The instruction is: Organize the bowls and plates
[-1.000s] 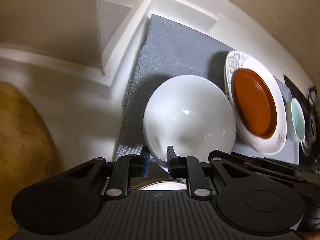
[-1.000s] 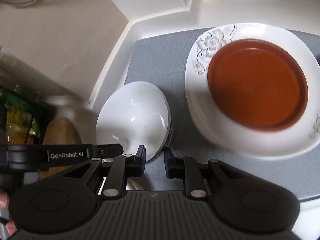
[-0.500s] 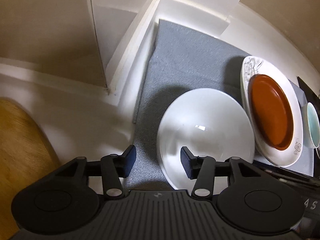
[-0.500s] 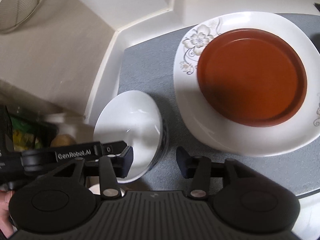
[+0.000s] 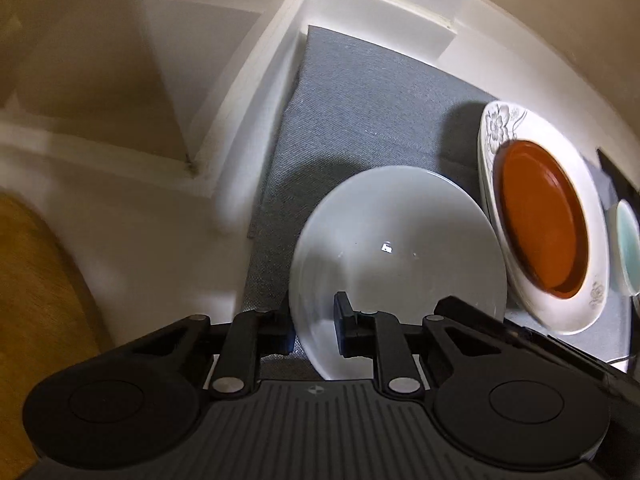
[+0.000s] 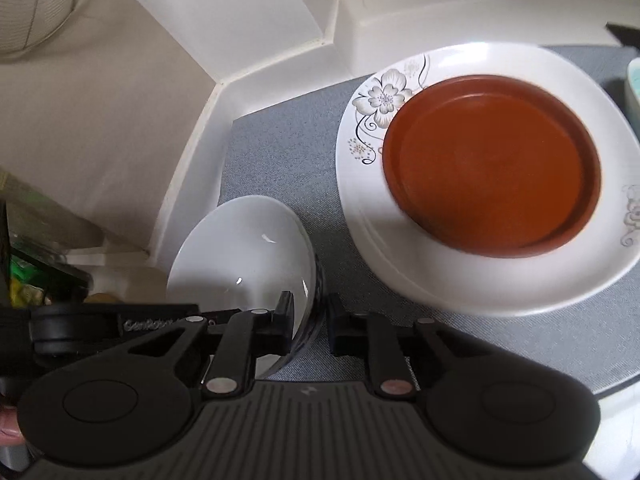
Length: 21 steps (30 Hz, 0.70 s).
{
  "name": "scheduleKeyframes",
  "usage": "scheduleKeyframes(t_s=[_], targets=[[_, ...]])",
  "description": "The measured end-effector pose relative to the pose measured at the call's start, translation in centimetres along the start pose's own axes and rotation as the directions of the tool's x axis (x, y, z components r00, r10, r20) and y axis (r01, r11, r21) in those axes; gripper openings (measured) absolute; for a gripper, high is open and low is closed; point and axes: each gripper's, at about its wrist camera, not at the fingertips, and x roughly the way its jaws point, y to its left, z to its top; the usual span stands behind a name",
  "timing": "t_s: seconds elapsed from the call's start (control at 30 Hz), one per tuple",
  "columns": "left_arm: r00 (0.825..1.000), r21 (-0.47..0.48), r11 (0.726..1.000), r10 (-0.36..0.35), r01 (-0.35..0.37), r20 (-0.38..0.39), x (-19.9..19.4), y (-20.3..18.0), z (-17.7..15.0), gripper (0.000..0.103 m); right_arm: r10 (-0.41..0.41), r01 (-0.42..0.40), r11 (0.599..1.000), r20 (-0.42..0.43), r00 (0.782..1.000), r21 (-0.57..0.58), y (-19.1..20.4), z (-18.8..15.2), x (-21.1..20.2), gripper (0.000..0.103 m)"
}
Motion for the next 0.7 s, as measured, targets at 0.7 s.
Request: scheduleKeyframes(t_s=[0.7], targets=[[0.995, 0.193, 0.979, 0.053, -0.068, 0.083, -7.7, -8.9, -0.7, 0.021, 0.138, -0.15, 0.987, 0.193, 0.972, 0.05, -5.8, 1.3, -8.1, 0.018]])
